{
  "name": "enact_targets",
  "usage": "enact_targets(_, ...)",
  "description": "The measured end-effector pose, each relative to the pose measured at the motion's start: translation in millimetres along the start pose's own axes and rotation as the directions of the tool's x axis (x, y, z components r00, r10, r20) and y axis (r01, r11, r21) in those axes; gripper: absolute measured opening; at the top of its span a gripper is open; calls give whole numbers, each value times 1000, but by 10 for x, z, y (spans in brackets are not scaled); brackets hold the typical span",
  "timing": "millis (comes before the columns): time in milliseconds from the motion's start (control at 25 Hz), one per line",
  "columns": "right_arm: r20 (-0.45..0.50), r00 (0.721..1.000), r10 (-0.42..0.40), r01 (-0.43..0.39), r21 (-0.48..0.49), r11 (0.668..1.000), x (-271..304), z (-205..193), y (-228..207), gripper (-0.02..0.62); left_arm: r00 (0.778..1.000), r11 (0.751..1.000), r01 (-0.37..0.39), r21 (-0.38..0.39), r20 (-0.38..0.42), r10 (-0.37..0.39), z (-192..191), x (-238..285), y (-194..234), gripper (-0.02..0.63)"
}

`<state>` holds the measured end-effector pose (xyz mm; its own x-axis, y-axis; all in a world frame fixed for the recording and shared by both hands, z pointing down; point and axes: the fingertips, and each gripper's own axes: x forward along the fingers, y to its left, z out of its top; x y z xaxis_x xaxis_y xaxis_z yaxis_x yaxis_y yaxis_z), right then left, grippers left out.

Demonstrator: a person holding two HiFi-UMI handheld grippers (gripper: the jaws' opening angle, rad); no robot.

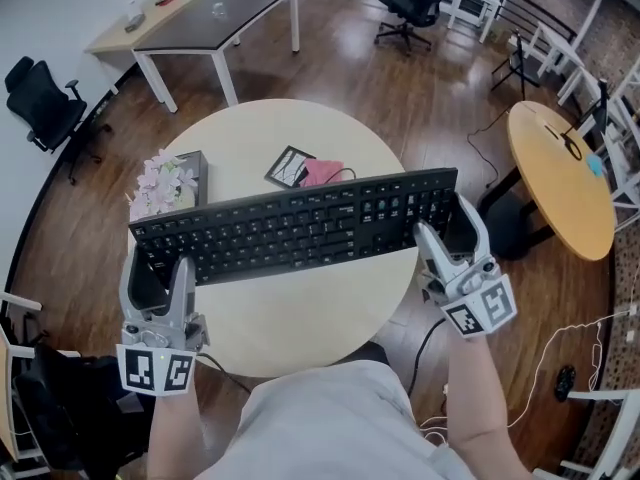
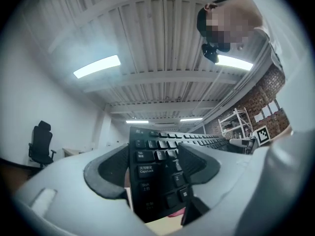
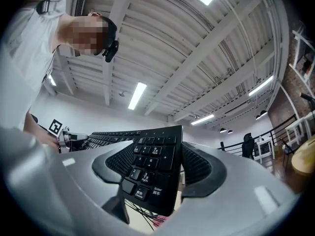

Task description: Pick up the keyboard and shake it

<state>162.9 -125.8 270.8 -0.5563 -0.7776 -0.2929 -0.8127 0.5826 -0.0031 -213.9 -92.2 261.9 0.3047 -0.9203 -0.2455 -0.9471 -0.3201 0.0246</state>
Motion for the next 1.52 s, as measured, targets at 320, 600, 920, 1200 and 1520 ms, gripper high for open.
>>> enact_targets(320,-171,985,25,-6,109,994,-205,-783,-9,293,979,997,-52,-60,-198,40,-827,-229,27,313)
enact_targets(600,-343,938,46,18,183,983,-528,-1563,7,293,916,988,-86,-132,-401,26,-1742,-570,-60,314)
enact_targets(920,-485,871,77,53,249,967,-841,-2241,-50,293,841,975,-115,-192,-541,-7,-2445,-807,-180,318)
enact_targets(1200,-614,785,83,140,306,942,-1226,-2910,-23,293,744,973,-139,-184,-668,-19,-3103,-1038,-267,318)
enact_targets(1520,-743,661,103,185,295,938,-1474,-3448,36,293,610,958,-184,-221,-789,-65,-3780,-1346,-322,314)
